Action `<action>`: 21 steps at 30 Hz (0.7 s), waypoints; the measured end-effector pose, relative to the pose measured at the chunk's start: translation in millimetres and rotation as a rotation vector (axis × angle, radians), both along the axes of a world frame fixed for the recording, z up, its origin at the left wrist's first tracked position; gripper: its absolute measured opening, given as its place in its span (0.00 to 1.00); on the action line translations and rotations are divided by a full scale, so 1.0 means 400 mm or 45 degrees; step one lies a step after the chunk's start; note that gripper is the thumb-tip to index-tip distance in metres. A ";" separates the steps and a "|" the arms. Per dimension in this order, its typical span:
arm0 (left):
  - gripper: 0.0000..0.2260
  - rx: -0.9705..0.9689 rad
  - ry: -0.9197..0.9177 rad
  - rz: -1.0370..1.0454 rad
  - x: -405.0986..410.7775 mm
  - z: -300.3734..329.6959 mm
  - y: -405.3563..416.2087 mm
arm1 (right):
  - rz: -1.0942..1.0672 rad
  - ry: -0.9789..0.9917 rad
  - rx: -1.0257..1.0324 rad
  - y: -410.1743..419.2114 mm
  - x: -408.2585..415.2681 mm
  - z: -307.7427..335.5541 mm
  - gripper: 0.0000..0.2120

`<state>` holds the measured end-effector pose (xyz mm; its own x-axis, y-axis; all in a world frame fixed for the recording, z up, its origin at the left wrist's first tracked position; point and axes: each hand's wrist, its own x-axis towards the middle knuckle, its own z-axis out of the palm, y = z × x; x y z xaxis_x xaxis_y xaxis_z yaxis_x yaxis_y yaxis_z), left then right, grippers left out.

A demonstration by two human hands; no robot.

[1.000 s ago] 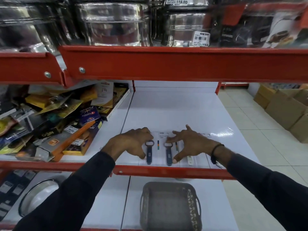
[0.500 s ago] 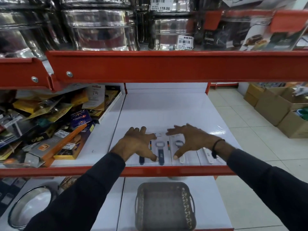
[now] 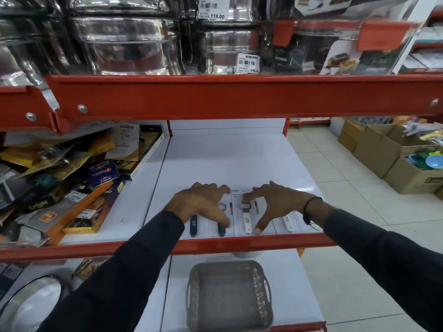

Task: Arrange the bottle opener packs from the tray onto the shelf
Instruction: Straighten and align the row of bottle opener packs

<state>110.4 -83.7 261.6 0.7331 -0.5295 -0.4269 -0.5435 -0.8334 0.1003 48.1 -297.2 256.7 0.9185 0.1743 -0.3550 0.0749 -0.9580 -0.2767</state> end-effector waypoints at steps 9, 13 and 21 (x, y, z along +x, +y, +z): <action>0.44 0.006 -0.165 -0.046 -0.038 -0.044 -0.046 | 0.019 -0.097 -0.032 -0.002 0.006 -0.020 0.37; 0.44 0.013 -0.166 -0.035 -0.038 -0.047 -0.051 | 0.016 -0.088 -0.028 0.001 0.003 -0.014 0.37; 0.45 0.033 -0.135 -0.019 -0.033 -0.043 -0.049 | -0.026 -0.134 -0.014 0.013 0.006 -0.035 0.37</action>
<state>97.3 -103.1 244.3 0.7671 -0.5306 -0.3606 -0.5623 -0.8267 0.0202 50.6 -291.9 242.7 0.9541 0.1517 -0.2583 0.0832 -0.9625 -0.2580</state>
